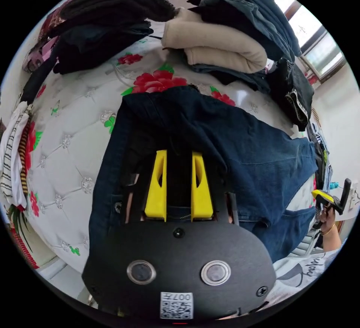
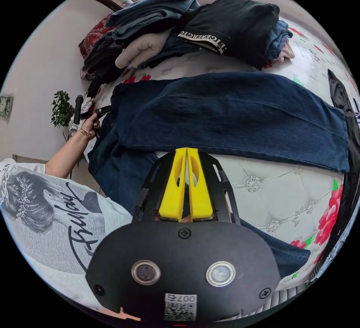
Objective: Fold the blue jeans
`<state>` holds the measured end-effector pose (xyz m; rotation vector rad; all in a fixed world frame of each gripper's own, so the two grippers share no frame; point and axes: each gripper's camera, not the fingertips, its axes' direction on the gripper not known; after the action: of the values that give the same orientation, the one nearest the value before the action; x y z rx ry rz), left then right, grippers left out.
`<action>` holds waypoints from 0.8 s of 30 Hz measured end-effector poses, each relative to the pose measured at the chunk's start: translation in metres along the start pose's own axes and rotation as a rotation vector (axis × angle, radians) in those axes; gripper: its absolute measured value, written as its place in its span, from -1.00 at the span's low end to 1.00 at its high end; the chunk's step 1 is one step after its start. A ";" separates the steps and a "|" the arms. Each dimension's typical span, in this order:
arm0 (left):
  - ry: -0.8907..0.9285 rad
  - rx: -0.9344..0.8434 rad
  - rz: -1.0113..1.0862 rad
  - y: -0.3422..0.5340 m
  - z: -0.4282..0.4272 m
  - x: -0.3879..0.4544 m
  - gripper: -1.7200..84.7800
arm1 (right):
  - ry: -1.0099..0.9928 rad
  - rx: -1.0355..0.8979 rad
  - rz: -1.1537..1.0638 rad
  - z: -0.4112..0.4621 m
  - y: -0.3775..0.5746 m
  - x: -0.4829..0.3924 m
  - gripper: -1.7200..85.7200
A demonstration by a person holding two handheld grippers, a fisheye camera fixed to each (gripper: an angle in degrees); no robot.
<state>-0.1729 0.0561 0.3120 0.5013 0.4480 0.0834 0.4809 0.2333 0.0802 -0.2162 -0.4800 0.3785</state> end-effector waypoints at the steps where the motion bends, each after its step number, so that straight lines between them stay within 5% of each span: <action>1: -0.043 -0.008 0.028 -0.004 0.003 0.007 -0.74 | -0.006 -0.002 -0.008 0.001 -0.002 -0.002 -0.97; 10: -0.236 0.064 0.051 0.011 -0.012 0.028 -0.93 | -0.013 -0.019 -0.049 0.005 -0.015 -0.015 -0.97; 16: -0.077 0.256 -0.276 0.079 -0.074 -0.036 -0.96 | -0.031 -0.010 0.021 0.001 -0.009 -0.002 -0.97; 24: 0.073 0.171 -0.508 0.130 -0.039 -0.079 -0.93 | -0.022 -0.049 0.089 0.011 -0.012 -0.002 -0.95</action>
<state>-0.2564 0.1722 0.3752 0.5401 0.6458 -0.4299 0.4777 0.2228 0.0921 -0.2821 -0.5032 0.4566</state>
